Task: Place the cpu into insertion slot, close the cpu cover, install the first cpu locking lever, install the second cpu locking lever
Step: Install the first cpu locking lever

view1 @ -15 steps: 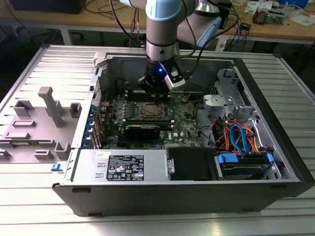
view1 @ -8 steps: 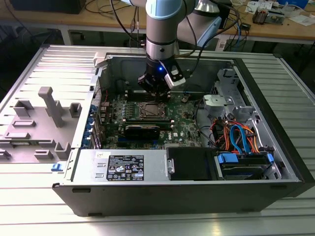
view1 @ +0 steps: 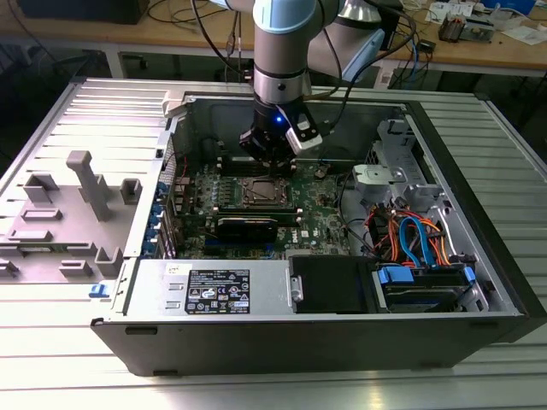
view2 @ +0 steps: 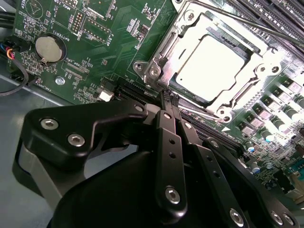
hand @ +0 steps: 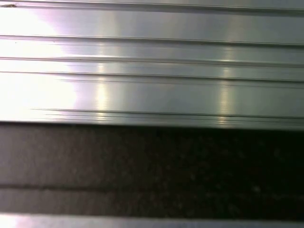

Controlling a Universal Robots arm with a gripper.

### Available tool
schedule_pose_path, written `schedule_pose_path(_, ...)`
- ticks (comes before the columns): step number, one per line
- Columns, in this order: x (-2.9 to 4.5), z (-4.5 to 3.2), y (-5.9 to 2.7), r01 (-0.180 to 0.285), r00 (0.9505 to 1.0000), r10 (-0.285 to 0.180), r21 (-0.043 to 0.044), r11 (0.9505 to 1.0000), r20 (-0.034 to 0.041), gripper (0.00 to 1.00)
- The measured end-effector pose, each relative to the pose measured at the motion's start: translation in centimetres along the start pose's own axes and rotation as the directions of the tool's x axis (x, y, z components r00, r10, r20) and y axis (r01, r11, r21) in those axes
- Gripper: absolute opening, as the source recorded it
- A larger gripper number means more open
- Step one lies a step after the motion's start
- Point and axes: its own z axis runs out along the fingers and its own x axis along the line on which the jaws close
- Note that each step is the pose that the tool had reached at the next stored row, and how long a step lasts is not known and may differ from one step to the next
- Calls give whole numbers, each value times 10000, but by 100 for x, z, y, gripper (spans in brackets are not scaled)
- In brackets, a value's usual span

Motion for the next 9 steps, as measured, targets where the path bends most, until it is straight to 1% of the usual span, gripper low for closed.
schedule_pose_path(9, 0, 0, 1, 0, 10000, 0, 0, 10000, 0, 11)
